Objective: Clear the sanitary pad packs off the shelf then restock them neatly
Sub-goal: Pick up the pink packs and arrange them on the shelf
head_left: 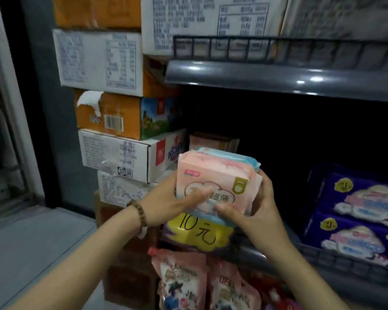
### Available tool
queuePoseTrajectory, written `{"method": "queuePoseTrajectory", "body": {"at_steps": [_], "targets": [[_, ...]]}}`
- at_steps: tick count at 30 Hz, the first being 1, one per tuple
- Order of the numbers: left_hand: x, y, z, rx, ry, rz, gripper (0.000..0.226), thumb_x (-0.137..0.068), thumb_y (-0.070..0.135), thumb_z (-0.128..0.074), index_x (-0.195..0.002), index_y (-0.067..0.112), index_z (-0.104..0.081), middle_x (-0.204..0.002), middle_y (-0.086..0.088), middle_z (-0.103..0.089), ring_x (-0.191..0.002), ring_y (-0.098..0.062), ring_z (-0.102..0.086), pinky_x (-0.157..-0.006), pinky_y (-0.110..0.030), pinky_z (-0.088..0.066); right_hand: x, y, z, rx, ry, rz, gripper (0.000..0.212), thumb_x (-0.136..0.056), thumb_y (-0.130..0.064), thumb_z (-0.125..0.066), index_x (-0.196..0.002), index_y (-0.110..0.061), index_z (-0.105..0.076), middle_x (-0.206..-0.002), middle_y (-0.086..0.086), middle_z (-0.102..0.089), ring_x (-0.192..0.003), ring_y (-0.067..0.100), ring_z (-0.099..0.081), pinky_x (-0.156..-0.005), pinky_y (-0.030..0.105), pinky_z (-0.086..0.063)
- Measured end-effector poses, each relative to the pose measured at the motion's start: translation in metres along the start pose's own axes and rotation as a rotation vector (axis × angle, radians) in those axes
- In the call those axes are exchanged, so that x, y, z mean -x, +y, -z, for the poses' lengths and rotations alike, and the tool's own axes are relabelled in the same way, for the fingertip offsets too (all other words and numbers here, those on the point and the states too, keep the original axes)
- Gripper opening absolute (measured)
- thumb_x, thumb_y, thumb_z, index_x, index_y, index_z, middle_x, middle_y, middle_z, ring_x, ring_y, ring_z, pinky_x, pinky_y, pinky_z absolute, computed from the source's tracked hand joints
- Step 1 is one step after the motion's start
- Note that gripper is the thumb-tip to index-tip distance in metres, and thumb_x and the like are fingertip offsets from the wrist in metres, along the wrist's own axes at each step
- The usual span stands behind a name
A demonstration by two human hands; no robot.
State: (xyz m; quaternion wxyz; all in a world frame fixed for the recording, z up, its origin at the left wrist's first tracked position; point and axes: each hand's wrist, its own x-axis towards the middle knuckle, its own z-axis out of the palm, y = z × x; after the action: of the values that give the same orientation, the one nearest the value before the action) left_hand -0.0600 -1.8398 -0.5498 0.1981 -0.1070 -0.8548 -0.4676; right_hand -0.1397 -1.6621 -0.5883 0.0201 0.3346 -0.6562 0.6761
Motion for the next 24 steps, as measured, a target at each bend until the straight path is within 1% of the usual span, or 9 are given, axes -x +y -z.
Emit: {"method": "queuePoseTrajectory", "body": {"at_steps": [2, 5, 7, 9, 11, 13, 18, 20, 24], "targets": [[-0.033, 0.001, 0.012, -0.017, 0.009, -0.06, 0.016, -0.09, 0.021, -0.053, -0.101, 0.033, -0.054, -0.084, 0.038, -0.063, -0.085, 0.019, -0.058, -0.069, -0.001, -0.042, -0.038, -0.001, -0.002, 0.041, 0.002, 0.072, 0.104, -0.055, -0.024, -0.083, -0.142, -0.025, -0.027, -0.127, -0.016, -0.052, -0.109, -0.009, -0.057, -0.08, 0.013, -0.052], [-0.073, -0.013, 0.028, -0.041, 0.016, -0.06, 0.017, -0.089, 0.03, -0.053, -0.104, 0.031, -0.058, -0.094, 0.025, -0.065, -0.088, 0.012, -0.061, -0.073, -0.004, -0.043, -0.088, 0.01, -0.006, 0.097, 0.019, 0.101, 0.103, -0.058, -0.026, -0.083, -0.143, -0.02, -0.024, -0.124, -0.02, -0.049, -0.105, -0.019, -0.052, -0.08, 0.004, -0.047], [-0.101, -0.042, 0.037, -0.089, 0.05, -0.012, 0.018, -0.091, 0.029, -0.055, -0.108, 0.024, -0.058, -0.096, 0.02, -0.063, -0.088, 0.005, -0.062, -0.071, -0.003, -0.042, -0.122, 0.034, -0.009, 0.189, 0.03, 0.079, 0.109, -0.055, -0.04, -0.085, -0.144, -0.02, -0.024, -0.131, -0.01, -0.052, -0.116, -0.004, -0.054, -0.089, 0.009, -0.047], [-0.12, -0.071, 0.039, -0.171, 0.068, 0.09, 0.034, -0.088, 0.038, -0.057, -0.116, 0.018, -0.053, -0.099, 0.014, -0.061, -0.095, -0.005, -0.059, -0.069, -0.001, -0.04, -0.146, 0.059, -0.012, 0.252, -0.001, -0.002, 0.121, -0.052, -0.049, -0.085, -0.148, -0.024, -0.016, -0.143, -0.005, -0.045, -0.128, 0.009, -0.048, -0.098, 0.021, -0.046], [-0.132, -0.098, 0.036, -0.218, 0.041, 0.222, 0.045, -0.088, 0.043, -0.055, -0.124, 0.015, -0.05, -0.111, 0.008, -0.057, -0.105, -0.009, -0.055, -0.075, 0.0, -0.037, -0.158, 0.079, -0.015, 0.28, -0.058, -0.085, 0.122, -0.061, -0.04, -0.086, -0.152, -0.026, -0.006, -0.148, -0.01, -0.033, -0.131, 0.005, -0.036, -0.101, 0.018, -0.037], [-0.138, -0.117, 0.03, -0.188, 0.05, 0.306, 0.049, -0.091, 0.042, -0.052, -0.133, 0.019, -0.043, -0.12, 0.007, -0.052, -0.112, -0.009, -0.049, -0.089, -0.011, -0.034, -0.165, 0.096, -0.018, 0.278, -0.097, -0.104, 0.115, -0.067, -0.031, -0.085, -0.152, -0.025, -0.007, -0.151, -0.008, -0.029, -0.129, 0.002, -0.033, -0.098, 0.013, -0.031], [-0.145, -0.135, 0.025, -0.157, 0.147, 0.335, 0.058, -0.087, 0.049, -0.053, -0.135, 0.018, -0.042, -0.128, 0.002, -0.054, -0.114, -0.012, -0.051, -0.094, -0.02, -0.037, -0.172, 0.114, -0.02, 0.255, -0.059, -0.103, 0.109, -0.07, -0.025, -0.084, -0.152, -0.022, -0.012, -0.148, -0.008, -0.033, -0.125, -0.001, -0.033, -0.094, 0.007, -0.029], [-0.142, -0.132, 0.024, -0.164, 0.182, 0.359, 0.057, -0.087, 0.047, -0.056, -0.134, 0.017, -0.044, -0.123, 0.003, -0.056, -0.11, -0.012, -0.052, -0.089, -0.019, -0.037, -0.17, 0.115, -0.019, 0.255, -0.063, -0.117, 0.107, -0.07, -0.027, -0.084, -0.151, -0.022, -0.014, -0.146, -0.008, -0.036, -0.126, 0.001, -0.036, -0.098, 0.013, -0.032], [-0.132, -0.117, 0.024, -0.172, 0.214, 0.39, 0.058, -0.087, 0.043, -0.06, -0.133, 0.012, -0.042, -0.122, 0.001, -0.056, -0.115, -0.015, -0.053, -0.089, -0.021, -0.039, -0.159, 0.103, -0.018, 0.277, -0.07, -0.168, 0.106, -0.067, -0.031, -0.085, -0.148, -0.023, -0.018, -0.148, -0.001, -0.04, -0.131, 0.015, -0.044, -0.108, 0.035, -0.041]]}}
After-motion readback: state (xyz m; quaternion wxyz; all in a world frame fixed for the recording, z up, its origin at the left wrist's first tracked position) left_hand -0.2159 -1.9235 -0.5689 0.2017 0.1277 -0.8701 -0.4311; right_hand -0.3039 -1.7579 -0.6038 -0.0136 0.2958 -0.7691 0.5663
